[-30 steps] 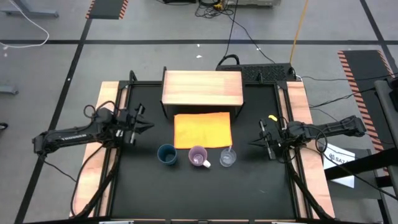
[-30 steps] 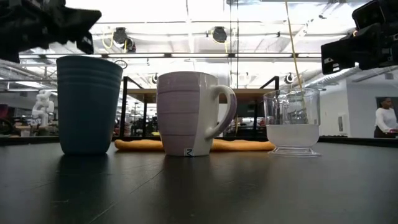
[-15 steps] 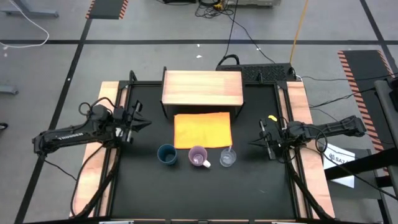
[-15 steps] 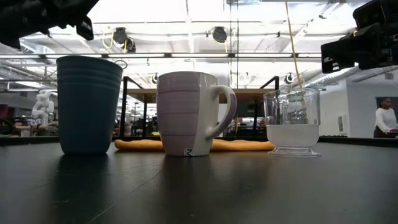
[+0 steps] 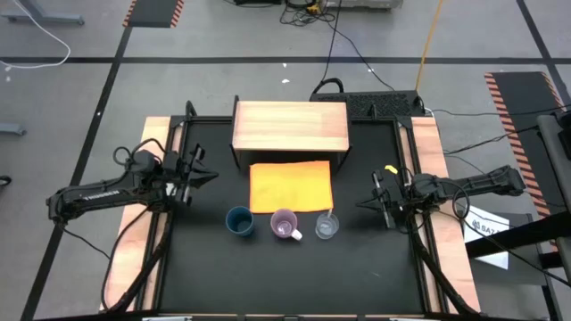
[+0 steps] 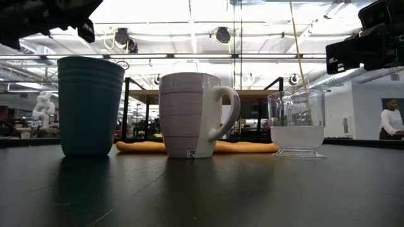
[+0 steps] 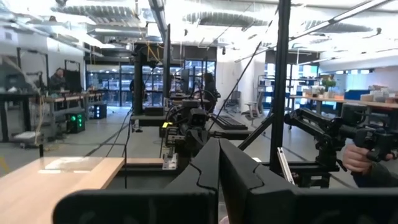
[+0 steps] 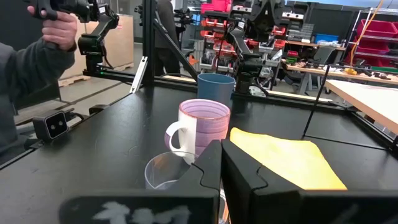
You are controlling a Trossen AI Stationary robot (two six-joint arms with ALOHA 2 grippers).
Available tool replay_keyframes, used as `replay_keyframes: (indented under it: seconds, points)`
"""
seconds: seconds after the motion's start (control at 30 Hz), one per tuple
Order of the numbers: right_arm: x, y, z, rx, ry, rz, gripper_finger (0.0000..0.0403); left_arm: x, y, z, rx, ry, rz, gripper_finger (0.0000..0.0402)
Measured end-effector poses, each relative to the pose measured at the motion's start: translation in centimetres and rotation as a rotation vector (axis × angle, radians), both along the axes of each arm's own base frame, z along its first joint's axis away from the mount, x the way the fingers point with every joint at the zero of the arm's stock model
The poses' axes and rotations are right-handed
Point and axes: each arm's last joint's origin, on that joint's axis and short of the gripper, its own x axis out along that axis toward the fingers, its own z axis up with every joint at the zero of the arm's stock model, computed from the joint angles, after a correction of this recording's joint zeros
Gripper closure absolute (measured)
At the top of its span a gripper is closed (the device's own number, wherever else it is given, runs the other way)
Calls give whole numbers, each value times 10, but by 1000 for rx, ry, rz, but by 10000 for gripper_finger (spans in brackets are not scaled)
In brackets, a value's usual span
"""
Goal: Stack small to large cups/mugs on shelf
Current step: Put the blue cup on the shelf
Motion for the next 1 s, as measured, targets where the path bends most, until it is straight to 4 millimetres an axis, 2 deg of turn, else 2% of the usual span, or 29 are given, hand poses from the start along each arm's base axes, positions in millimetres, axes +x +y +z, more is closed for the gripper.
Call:
replay_keyframes:
  seconds: [0.53, 0.7, 1.0]
  points:
    - [0, 0, 0, -3, -3, 0, 403, 3, -8, 1, -45, 0, -98, 390]
    - [0, 0, 2, 2, -22, 0, 403, 9, -9, -2, -56, 43, -102, 390]
    - [0, 0, 3, 4, -30, 0, 403, 28, -15, 34, 23, 110, -153, 390]
